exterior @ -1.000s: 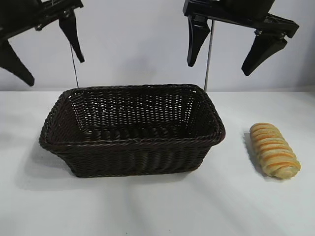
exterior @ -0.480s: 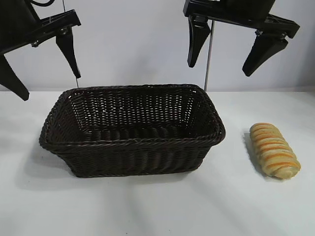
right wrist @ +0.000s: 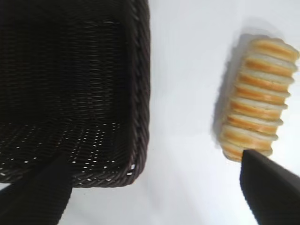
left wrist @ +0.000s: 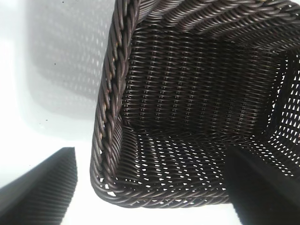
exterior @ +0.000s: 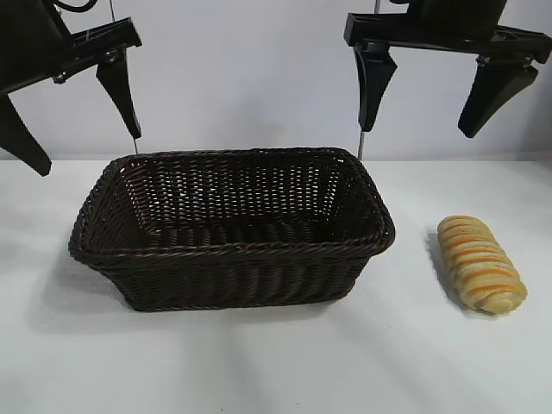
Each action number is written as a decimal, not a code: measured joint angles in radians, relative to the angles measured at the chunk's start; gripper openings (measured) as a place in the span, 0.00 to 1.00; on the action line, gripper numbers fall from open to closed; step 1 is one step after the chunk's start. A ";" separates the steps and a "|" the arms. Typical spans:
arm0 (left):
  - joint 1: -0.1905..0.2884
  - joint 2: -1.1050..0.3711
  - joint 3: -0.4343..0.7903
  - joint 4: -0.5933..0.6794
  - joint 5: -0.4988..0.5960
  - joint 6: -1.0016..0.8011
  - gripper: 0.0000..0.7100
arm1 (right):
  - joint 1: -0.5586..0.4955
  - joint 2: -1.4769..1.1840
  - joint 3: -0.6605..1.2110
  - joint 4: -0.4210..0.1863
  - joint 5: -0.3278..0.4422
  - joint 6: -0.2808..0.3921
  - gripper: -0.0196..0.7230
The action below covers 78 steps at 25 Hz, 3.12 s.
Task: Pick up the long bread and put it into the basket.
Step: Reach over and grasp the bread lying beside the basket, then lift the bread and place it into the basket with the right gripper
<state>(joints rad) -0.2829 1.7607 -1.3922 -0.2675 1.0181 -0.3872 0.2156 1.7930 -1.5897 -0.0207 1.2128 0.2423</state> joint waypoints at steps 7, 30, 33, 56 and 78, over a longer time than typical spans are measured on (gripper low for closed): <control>0.000 0.000 -0.016 0.000 0.000 0.000 0.87 | -0.014 -0.001 0.015 -0.009 -0.007 -0.027 0.96; 0.000 0.000 -0.023 0.001 0.000 0.000 0.87 | -0.081 0.091 0.311 -0.096 -0.375 -0.004 0.96; 0.000 0.000 -0.023 0.001 0.000 0.000 0.87 | -0.081 0.129 0.312 -0.096 -0.406 -0.004 0.96; 0.000 0.000 -0.023 0.001 0.000 0.000 0.87 | -0.082 0.194 0.312 -0.097 -0.421 0.022 0.14; 0.000 0.000 -0.023 0.001 0.000 0.000 0.87 | 0.049 0.059 -0.002 0.085 -0.204 -0.525 0.14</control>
<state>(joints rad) -0.2829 1.7607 -1.4151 -0.2666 1.0181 -0.3872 0.2643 1.8521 -1.5913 0.0648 1.0088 -0.2831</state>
